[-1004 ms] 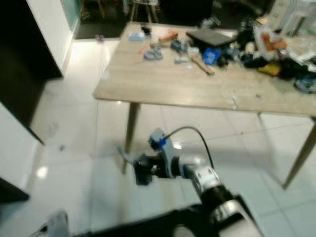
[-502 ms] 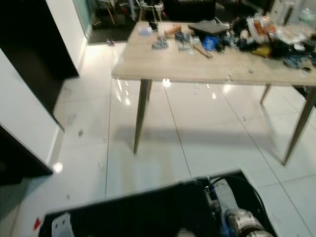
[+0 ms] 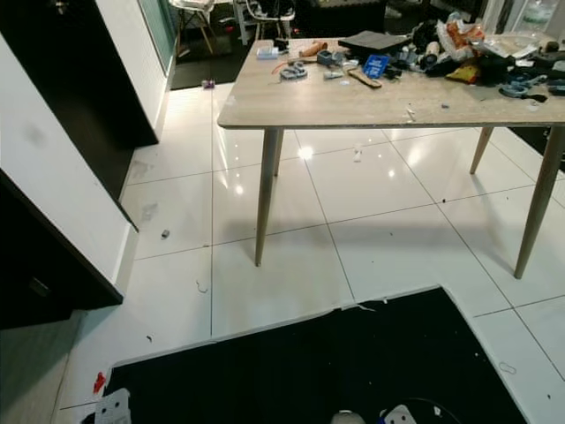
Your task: Picking trash to rubbish bin
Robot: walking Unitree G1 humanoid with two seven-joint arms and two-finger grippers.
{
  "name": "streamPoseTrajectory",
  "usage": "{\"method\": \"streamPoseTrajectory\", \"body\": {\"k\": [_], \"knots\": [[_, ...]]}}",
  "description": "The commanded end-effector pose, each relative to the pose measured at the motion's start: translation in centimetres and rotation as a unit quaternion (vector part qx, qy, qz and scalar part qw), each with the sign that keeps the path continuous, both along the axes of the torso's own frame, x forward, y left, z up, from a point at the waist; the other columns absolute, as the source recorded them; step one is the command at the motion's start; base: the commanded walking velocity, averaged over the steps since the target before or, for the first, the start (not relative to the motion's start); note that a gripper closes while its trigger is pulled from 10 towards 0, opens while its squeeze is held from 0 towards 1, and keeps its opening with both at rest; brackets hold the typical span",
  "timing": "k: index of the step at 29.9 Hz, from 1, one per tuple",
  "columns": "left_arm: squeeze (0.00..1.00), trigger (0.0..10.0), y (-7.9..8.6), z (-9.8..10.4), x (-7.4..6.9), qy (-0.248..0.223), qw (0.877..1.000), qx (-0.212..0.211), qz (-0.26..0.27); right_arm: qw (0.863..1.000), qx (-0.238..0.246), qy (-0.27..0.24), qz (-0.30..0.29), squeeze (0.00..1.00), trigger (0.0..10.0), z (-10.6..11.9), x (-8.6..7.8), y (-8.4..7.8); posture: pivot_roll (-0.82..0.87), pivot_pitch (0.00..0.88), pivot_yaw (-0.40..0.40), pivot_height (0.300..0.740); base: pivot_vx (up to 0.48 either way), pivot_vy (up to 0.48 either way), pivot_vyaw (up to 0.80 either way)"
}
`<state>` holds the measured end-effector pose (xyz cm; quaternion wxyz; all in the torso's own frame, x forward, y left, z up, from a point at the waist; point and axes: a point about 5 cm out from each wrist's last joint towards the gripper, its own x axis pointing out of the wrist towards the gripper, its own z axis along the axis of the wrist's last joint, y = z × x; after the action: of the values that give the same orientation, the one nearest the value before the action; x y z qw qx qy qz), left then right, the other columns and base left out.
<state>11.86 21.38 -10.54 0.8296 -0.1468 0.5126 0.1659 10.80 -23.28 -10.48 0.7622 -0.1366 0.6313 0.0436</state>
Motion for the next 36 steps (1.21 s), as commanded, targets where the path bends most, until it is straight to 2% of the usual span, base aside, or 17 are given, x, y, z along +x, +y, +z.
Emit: {"method": "streamPoseTrajectory", "body": {"k": [1, 4, 7, 11, 16, 21, 36], "knots": [[0.00, 10.0, -0.1, -0.2, -0.5, 0.011, 1.000, 0.000, -0.007, 1.000, 0.006, -0.009, 0.002, 0.00, 10.0, 0.1, 0.8, 0.5, -0.09, 0.082, 0.064, 0.740, 0.000, 0.000, -0.78], [0.00, 10.0, 0.0, -0.1, -0.5, 0.010, 1.000, 0.001, -0.009, 1.000, 0.002, -0.018, 0.012, 0.00, 10.0, 0.4, 1.9, 0.8, -0.08, 0.081, 0.063, 0.740, 0.000, 0.000, -0.78], [0.00, 10.0, 0.0, -0.1, -0.4, 0.009, 1.000, 0.001, -0.010, 1.000, 0.000, -0.022, 0.019, 0.00, 10.0, 0.4, 2.3, 1.1, -0.08, 0.082, 0.061, 0.740, 0.000, 0.000, -0.78], [0.00, 10.0, -0.1, -0.1, -0.3, 0.008, 1.000, 0.001, -0.018, 0.999, -0.004, -0.018, 0.030, 0.00, 10.0, 0.3, 2.0, 1.1, -0.07, 0.083, 0.062, 0.740, 0.000, 0.000, -0.78], [0.00, 10.0, -0.6, -0.3, -0.5, 0.014, 0.999, 0.001, -0.037, 0.999, -0.011, -0.007, 0.038, 0.00, 10.0, 0.3, 1.0, 0.0, -0.07, 0.082, 0.062, 0.740, 0.000, 0.000, -0.78], [0.00, 10.0, -0.8, -0.3, -0.6, 0.018, 0.998, 0.002, -0.052, 0.999, -0.014, -0.001, 0.046, 0.00, 10.0, 0.3, 0.8, -0.3, -0.08, 0.080, 0.062, 0.740, 0.000, 0.000, -0.78], [0.00, 10.0, -1.1, -0.2, 0.1, 0.013, 0.998, 0.003, -0.065, 0.998, -0.012, -0.005, 0.069, 0.00, 10.0, 0.2, 1.5, 0.7, -0.08, 0.056, 0.048, 0.740, 0.000, 0.000, -0.78]]}}
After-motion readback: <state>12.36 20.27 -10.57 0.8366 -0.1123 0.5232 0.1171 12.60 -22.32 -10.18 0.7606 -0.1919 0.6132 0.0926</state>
